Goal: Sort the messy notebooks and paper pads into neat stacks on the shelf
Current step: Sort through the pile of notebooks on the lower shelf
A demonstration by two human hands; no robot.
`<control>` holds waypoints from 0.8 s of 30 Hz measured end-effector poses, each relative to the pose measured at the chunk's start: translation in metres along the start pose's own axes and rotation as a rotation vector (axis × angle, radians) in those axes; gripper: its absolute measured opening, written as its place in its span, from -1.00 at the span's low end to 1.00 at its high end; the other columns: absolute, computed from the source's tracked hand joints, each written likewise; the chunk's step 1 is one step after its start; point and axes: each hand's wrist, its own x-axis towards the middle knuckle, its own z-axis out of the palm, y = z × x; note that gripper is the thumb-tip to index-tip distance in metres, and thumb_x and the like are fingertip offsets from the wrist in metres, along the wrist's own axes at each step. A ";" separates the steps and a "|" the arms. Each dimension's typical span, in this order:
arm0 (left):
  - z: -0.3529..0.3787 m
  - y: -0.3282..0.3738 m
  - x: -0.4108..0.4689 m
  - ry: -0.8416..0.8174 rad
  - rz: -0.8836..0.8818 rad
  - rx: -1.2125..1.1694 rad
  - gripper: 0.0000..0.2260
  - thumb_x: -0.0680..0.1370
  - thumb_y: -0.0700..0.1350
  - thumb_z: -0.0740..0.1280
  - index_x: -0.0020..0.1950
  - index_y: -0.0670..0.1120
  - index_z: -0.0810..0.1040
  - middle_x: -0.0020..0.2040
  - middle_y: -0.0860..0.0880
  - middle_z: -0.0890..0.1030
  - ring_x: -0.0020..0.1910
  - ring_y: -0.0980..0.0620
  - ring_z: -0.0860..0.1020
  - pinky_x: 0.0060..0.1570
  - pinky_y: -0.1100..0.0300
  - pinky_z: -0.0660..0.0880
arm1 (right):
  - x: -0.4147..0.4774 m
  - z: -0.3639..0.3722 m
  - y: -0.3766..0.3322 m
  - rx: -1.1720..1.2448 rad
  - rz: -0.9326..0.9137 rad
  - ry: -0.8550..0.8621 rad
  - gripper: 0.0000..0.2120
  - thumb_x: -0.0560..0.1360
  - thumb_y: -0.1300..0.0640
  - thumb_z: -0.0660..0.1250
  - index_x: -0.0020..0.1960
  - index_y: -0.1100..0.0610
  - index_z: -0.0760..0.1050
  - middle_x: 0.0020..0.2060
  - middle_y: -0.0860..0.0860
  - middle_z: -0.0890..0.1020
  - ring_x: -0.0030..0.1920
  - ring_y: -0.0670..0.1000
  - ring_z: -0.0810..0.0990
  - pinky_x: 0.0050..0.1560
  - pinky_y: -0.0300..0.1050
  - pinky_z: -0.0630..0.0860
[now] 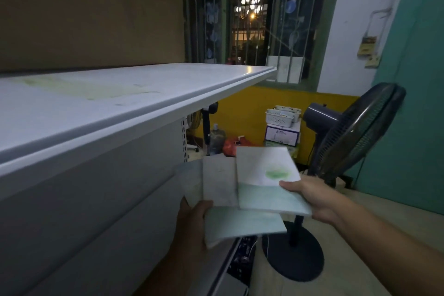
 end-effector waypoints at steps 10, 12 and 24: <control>0.023 -0.011 0.024 -0.104 -0.331 -0.306 -0.64 0.58 0.03 0.15 0.14 -0.16 0.59 -0.04 -0.25 0.68 -0.14 -0.26 0.65 -0.08 -0.04 0.50 | 0.075 0.041 0.026 -0.153 -0.053 -0.362 -0.63 0.40 0.39 0.39 0.15 0.12 0.52 0.02 0.11 0.68 0.02 0.15 0.65 0.07 0.05 0.57; 0.027 -0.015 0.039 0.013 -0.266 -0.212 -0.65 0.48 0.02 0.33 0.18 -0.15 0.57 -0.04 -0.23 0.68 -0.16 -0.23 0.66 -0.13 -0.02 0.53 | 0.093 0.044 0.024 -0.231 -0.058 -0.397 -0.70 0.39 0.39 0.40 0.06 0.11 0.55 -0.03 0.09 0.68 -0.02 0.12 0.65 0.03 0.01 0.60; 0.038 -0.032 0.099 0.439 -0.001 0.549 -0.22 0.40 -0.04 0.51 0.53 -0.07 0.19 0.43 -0.05 0.36 0.33 -0.06 0.42 0.29 0.10 0.39 | 0.212 0.078 0.006 -0.508 -0.215 -0.615 -0.74 0.41 0.35 0.34 0.07 0.20 0.61 -0.14 0.06 0.67 -0.17 0.06 0.65 -0.23 -0.11 0.62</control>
